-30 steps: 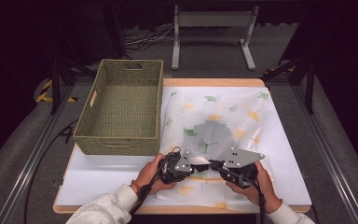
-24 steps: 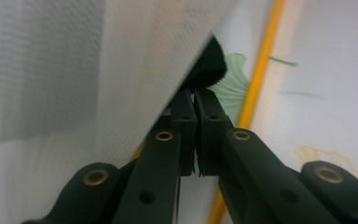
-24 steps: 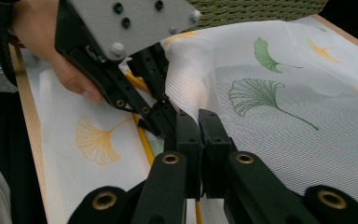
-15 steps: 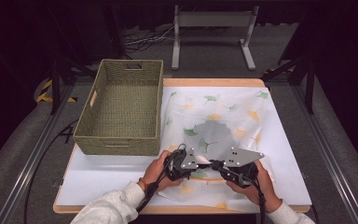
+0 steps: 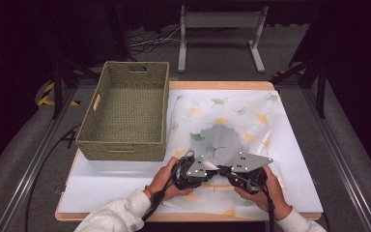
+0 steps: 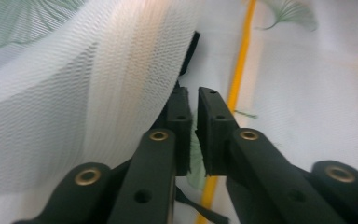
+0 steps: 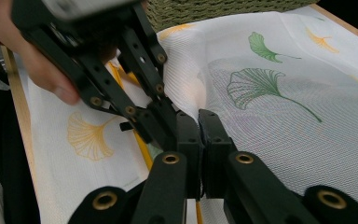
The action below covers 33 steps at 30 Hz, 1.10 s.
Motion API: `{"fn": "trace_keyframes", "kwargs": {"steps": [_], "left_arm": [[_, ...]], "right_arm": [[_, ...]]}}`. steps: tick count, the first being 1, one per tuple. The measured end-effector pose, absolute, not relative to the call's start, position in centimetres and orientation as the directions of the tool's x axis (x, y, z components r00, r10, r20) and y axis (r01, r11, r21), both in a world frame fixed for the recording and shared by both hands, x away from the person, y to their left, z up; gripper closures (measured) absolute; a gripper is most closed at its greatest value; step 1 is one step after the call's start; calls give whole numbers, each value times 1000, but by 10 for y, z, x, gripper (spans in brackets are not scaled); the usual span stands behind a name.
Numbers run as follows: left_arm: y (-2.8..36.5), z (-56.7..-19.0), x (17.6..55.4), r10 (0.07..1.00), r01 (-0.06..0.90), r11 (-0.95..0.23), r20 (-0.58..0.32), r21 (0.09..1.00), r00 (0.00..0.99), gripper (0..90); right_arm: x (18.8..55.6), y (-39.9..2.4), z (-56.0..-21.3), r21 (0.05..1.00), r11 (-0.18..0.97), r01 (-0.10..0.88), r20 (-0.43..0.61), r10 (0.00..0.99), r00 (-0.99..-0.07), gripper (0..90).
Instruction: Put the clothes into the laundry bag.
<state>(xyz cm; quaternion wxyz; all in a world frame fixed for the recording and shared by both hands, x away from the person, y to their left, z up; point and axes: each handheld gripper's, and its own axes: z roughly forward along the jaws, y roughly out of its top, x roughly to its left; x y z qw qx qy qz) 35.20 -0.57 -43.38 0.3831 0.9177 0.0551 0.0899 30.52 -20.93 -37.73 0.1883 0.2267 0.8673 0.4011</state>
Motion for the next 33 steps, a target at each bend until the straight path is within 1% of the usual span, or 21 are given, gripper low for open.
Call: {"fn": "trace_keyframes", "kwargs": {"steps": [2, 5, 9, 10, 11, 13, 14, 17, 18, 19, 29, 31, 33], "left_arm": [[-9, -436, 354, 178, 32, -704, 132, 710, 975, 860], [-15, -441, 358, 195, 32, -711, 152, 702, 969, 856], [-22, -449, 364, 250, 81, -700, 138, 710, 958, 859], [-23, -448, 366, 253, 79, -702, 144, 708, 957, 861], [-25, -450, 367, 276, 95, -693, 142, 714, 950, 863], [-25, -450, 368, 280, 95, -696, 147, 712, 949, 877], [-28, -452, 371, 316, 115, -684, 151, 720, 937, 896], [-29, -451, 375, 331, 126, -688, 155, 715, 931, 896], [-30, -451, 376, 356, 146, -684, 151, 715, 922, 896], [-31, -451, 378, 362, 142, -685, 165, 715, 918, 896], [-28, -449, 386, 416, 167, -664, 173, 729, 893, 897], [-23, -446, 386, 400, 167, -650, 147, 742, 905, 897], [-18, -442, 384, 399, 161, -653, 155, 740, 904, 894]], "right_arm": [[306, -209, -378, 781, 573, 250, -138, 548, -825, 886], [307, -210, -378, 779, 571, 260, -129, 552, -823, 887], [308, -211, -379, 778, 565, 273, -119, 561, -819, 887], [308, -211, -379, 776, 565, 279, -115, 562, -819, 887], [308, -210, -380, 776, 566, 279, -113, 560, -821, 886], [308, -210, -380, 774, 567, 282, -110, 559, -822, 886], [308, -210, -381, 773, 568, 283, -110, 559, -822, 886], [309, -209, -381, 770, 569, 287, -111, 563, -819, 886], [309, -209, -382, 767, 572, 291, -110, 565, -818, 886], [310, -209, -382, 765, 573, 294, -110, 566, -817, 886], [311, -208, -386, 755, 582, 302, -108, 565, -818, 888], [311, -208, -386, 755, 581, 304, -107, 567, -817, 887], [311, -209, -385, 759, 577, 301, -104, 564, -819, 887]]}}
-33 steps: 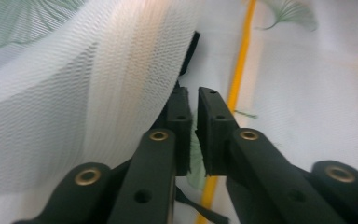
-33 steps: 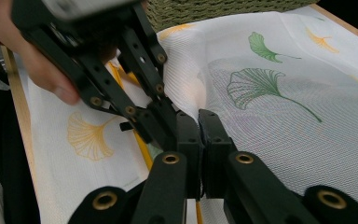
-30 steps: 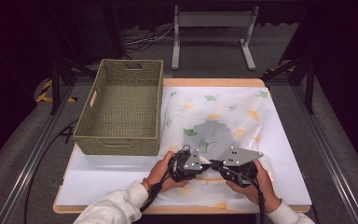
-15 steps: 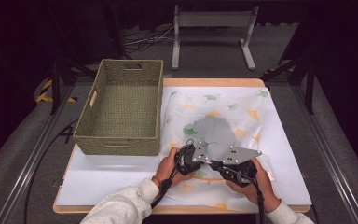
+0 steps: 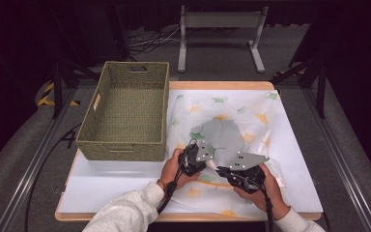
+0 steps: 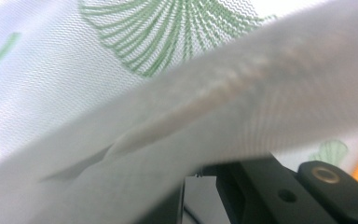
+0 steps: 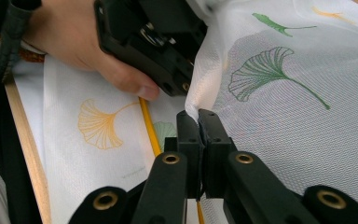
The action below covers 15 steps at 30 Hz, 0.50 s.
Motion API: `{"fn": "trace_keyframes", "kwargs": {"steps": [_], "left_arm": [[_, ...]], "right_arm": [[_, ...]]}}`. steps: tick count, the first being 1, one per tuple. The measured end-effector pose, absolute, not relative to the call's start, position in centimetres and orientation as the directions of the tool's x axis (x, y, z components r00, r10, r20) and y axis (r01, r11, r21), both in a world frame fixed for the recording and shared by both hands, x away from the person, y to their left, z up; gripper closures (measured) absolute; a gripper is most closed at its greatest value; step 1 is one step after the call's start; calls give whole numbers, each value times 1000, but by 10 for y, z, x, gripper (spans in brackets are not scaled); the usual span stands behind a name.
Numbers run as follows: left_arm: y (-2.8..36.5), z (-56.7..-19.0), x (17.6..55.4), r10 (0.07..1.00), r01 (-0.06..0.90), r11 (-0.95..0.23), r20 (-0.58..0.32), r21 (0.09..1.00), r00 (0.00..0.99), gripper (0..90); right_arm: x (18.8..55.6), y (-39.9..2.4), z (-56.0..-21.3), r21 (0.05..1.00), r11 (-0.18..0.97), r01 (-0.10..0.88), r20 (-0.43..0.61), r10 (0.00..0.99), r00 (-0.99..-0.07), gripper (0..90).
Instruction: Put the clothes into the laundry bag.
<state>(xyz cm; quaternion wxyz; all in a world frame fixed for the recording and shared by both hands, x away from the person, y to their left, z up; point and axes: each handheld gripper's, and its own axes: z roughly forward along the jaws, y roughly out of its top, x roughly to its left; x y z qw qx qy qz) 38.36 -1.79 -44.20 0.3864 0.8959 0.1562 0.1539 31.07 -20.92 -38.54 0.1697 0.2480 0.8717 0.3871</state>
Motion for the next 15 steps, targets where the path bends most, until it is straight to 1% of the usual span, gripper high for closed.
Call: {"fn": "trace_keyframes", "kwargs": {"steps": [2, 4, 5, 6, 9, 11, 12, 13, 15], "left_arm": [[-9, -435, 379, 367, 143, -638, 135, 757, 920, 863], [-3, -430, 375, 362, 137, -645, 143, 752, 921, 856], [5, -424, 370, 349, 126, -630, 135, 766, 927, 850], [5, -424, 370, 349, 126, -630, 135, 766, 927, 849], [21, -414, 360, 330, 108, -628, 138, 771, 934, 823], [26, -412, 357, 329, 107, -628, 138, 771, 934, 817], [36, -408, 352, 329, 103, -630, 144, 770, 933, 797], [36, -408, 352, 329, 103, -630, 144, 770, 933, 789], [48, -407, 348, 329, 104, -629, 142, 770, 934, 791]], "right_arm": [[311, -211, -384, 763, 571, 301, -100, 566, -818, 888], [310, -212, -384, 765, 569, 302, -96, 565, -820, 887], [309, -213, -381, 771, 564, 297, -96, 564, -820, 888], [309, -213, -381, 771, 564, 297, -96, 564, -820, 888], [306, -215, -377, 777, 558, 290, -98, 563, -820, 888], [305, -215, -376, 778, 558, 289, -99, 563, -821, 888], [304, -215, -375, 778, 560, 286, -100, 559, -823, 887], [304, -215, -375, 777, 560, 286, -100, 559, -823, 888], [304, -215, -375, 777, 561, 287, -99, 558, -824, 888]]}}
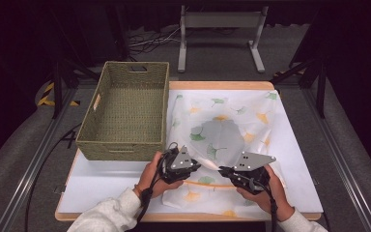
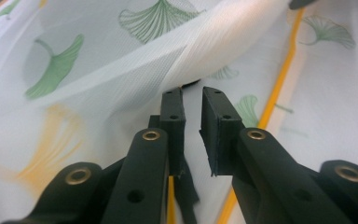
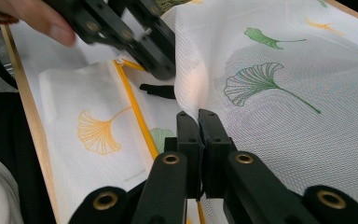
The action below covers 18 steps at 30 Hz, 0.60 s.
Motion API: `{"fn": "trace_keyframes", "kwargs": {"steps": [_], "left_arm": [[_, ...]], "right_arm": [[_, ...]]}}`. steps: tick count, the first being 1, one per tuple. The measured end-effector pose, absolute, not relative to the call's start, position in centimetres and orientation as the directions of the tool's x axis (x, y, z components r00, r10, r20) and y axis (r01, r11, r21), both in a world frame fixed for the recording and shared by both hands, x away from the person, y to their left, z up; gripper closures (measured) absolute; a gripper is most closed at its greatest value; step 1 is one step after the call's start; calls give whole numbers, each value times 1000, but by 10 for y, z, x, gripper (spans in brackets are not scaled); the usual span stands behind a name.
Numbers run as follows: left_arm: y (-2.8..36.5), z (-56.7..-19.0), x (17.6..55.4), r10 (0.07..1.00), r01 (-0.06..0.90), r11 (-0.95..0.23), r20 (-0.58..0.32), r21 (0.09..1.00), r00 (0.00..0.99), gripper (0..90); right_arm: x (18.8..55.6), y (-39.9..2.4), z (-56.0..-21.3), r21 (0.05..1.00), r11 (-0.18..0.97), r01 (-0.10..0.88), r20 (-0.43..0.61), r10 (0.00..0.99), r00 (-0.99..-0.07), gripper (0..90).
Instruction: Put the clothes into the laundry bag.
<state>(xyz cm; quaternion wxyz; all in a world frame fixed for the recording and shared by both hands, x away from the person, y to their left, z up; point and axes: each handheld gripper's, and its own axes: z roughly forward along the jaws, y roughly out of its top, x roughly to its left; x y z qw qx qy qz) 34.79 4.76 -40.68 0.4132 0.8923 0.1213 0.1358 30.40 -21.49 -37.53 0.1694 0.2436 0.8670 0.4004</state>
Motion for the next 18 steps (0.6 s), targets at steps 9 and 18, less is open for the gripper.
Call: {"fn": "trace_keyframes", "kwargs": {"steps": [9, 18], "left_arm": [[99, -414, 337, 393, 166, -621, 121, 766, 912, 773], [135, -411, 327, 414, 176, -557, 87, 812, 906, 765]], "right_arm": [[301, -214, -374, 769, 575, 280, -96, 536, -839, 886], [300, -217, -377, 732, 617, 288, -88, 505, -858, 875]]}}
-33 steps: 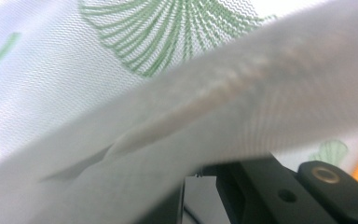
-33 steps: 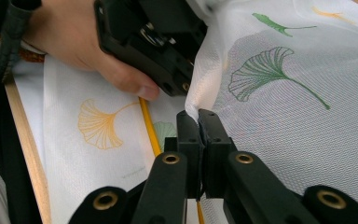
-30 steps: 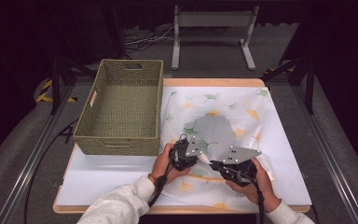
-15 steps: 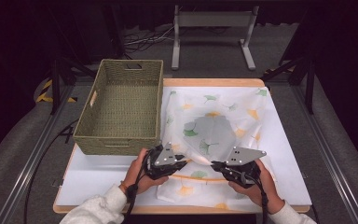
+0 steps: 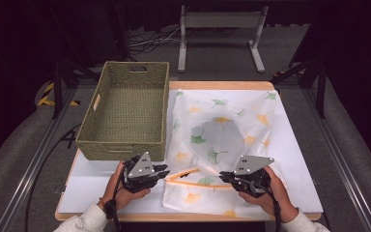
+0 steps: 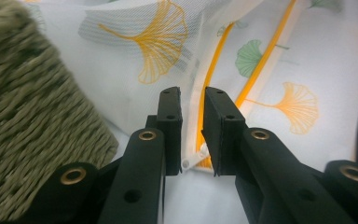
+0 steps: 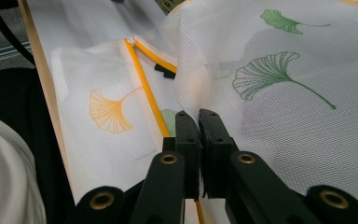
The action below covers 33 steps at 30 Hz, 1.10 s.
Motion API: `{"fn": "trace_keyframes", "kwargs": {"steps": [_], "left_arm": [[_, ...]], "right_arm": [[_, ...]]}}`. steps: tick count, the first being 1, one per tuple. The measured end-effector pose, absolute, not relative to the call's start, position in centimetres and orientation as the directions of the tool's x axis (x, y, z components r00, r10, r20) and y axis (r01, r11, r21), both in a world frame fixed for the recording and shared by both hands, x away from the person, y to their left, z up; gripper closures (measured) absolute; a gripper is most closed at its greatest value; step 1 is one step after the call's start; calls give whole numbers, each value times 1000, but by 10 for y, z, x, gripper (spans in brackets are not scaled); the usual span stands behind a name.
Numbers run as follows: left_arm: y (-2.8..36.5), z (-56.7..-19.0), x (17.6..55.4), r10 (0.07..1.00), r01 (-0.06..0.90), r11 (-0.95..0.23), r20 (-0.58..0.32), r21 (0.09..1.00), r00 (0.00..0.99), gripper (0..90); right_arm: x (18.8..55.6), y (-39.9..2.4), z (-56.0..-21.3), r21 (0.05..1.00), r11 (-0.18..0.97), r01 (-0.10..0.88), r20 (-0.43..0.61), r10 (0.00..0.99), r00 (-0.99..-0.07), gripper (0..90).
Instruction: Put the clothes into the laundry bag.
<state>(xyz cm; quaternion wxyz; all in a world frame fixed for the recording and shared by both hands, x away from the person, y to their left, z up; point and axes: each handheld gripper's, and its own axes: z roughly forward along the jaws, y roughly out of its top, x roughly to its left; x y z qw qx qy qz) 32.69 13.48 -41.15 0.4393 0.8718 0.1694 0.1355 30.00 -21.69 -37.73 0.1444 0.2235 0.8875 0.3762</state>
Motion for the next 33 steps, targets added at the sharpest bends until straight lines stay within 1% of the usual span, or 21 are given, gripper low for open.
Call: {"fn": "trace_keyframes", "kwargs": {"steps": [9, 20, 24, 25, 28, 33], "left_arm": [[168, -421, 316, 475, 233, -541, 64, 808, 878, 760], [187, -427, 312, 525, 274, -515, 46, 812, 850, 751], [181, -429, 313, 513, 273, -523, 41, 808, 858, 749], [177, -430, 314, 505, 272, -528, 40, 805, 862, 736], [163, -430, 315, 475, 255, -543, 42, 801, 879, 714], [142, -430, 316, 416, 213, -582, 63, 785, 907, 709]], "right_arm": [[302, -218, -387, 694, 652, 306, -87, 497, -863, 875], [308, -220, -408, 636, 690, 346, -66, 496, -866, 875], [309, -225, -413, 620, 695, 364, -63, 507, -860, 876], [309, -226, -413, 621, 692, 368, -62, 512, -857, 876], [308, -227, -409, 637, 682, 360, -55, 506, -861, 876], [302, -226, -394, 682, 654, 328, -49, 488, -871, 877]]}}
